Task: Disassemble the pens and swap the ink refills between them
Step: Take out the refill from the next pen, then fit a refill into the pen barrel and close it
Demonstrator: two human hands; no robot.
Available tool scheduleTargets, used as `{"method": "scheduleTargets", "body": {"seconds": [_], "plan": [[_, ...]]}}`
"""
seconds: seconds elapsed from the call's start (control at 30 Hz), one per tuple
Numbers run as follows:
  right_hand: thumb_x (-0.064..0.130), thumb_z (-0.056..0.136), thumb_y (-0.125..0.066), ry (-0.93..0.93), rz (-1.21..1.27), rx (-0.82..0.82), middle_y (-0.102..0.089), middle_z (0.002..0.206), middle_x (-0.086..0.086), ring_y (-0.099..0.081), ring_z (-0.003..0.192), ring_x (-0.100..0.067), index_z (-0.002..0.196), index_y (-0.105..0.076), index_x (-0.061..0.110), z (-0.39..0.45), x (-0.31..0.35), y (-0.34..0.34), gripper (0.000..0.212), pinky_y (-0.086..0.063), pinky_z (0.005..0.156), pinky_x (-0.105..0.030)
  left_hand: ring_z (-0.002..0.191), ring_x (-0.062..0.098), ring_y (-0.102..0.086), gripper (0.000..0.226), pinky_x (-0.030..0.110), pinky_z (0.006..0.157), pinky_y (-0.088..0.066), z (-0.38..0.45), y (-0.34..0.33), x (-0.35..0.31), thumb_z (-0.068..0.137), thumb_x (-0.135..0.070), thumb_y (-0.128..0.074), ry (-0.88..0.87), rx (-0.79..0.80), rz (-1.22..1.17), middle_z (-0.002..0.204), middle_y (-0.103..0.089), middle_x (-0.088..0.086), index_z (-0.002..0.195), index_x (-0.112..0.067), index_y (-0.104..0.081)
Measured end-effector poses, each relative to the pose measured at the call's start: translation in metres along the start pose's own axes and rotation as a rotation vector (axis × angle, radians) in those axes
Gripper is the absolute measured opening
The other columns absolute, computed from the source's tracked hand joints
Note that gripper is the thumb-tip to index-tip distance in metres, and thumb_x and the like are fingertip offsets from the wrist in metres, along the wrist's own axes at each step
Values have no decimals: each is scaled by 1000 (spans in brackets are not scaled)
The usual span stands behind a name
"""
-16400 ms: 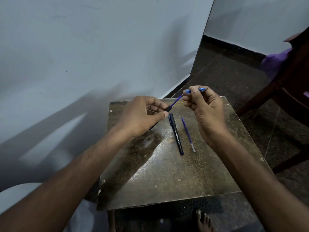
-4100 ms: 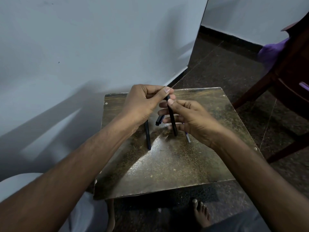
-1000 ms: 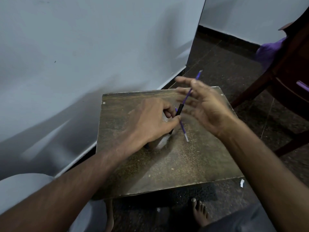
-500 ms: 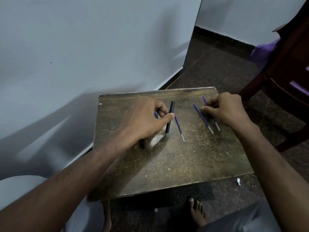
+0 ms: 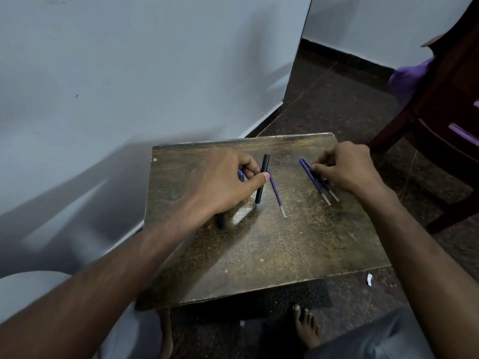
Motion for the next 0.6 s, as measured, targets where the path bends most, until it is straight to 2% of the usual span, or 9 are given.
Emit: {"method": "scheduleTargets", "body": {"seconds": [0.07,0.17,0.3,0.43,0.53,0.57,0.6], "plan": [[20,96,-81,22,37,-72,-75,72,3,-67,65,-3,84,-81,16,-3,6,9,13,-44,56,-10,67,-13,-59,23,16,60,-41,0,0,0,93,-63,-75,1,0,3,74,-68,-28,88,-41,-77],[22,96,-81,105,102,-202,-71,73,10,-67,69,0,89,-81,18,-14,26,23,8,-45,63,-9,67,-12,-60,20,14,61,-42,0,1,1,94,-59,-76,10,11,-4,76,-69,-27,91,-39,-78],[33,86,-90,188,61,-67,-68,65,15,-63,60,4,74,-75,25,-28,59,-3,21,-43,51,-2,70,-10,-64,19,16,65,-46,-1,1,2,96,-56,-76,32,27,-26,76,-71,-23,90,-38,-75],[40,84,-91,137,-64,53,-66,59,12,-59,51,3,64,-70,22,-32,70,-37,34,-38,41,-3,76,-9,-65,22,29,76,-59,-1,5,1,95,-60,-74,56,16,-29,80,-71,-24,91,-38,-74],[28,89,-85,110,-88,167,-72,62,5,-66,50,1,65,-75,16,-33,72,-55,29,-39,39,-9,77,-9,-66,22,37,81,-65,-2,11,0,95,-61,-73,68,-2,-28,79,-68,-26,90,-39,-73],[25,91,-81,113,-122,186,-74,65,-1,-69,55,-5,68,-76,12,-34,74,-59,28,-49,46,-19,78,-9,-66,22,38,81,-65,-2,12,0,95,-61,-73,68,-4,-28,79,-68,-27,90,-39,-73],[23,92,-75,118,-163,195,-73,67,-6,-71,61,-17,68,-73,9,-35,77,-61,28,-54,53,-28,78,-9,-65,22,38,81,-66,-2,13,-1,95,-60,-73,66,-7,-26,80,-67,-26,91,-38,-73]]}}
Point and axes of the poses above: each hand's wrist, its own z-axis towards the middle knuckle, its own y-axis out of the back of the hand, x = y × z, the point moved 9 cm from there along z, towards the middle knuckle
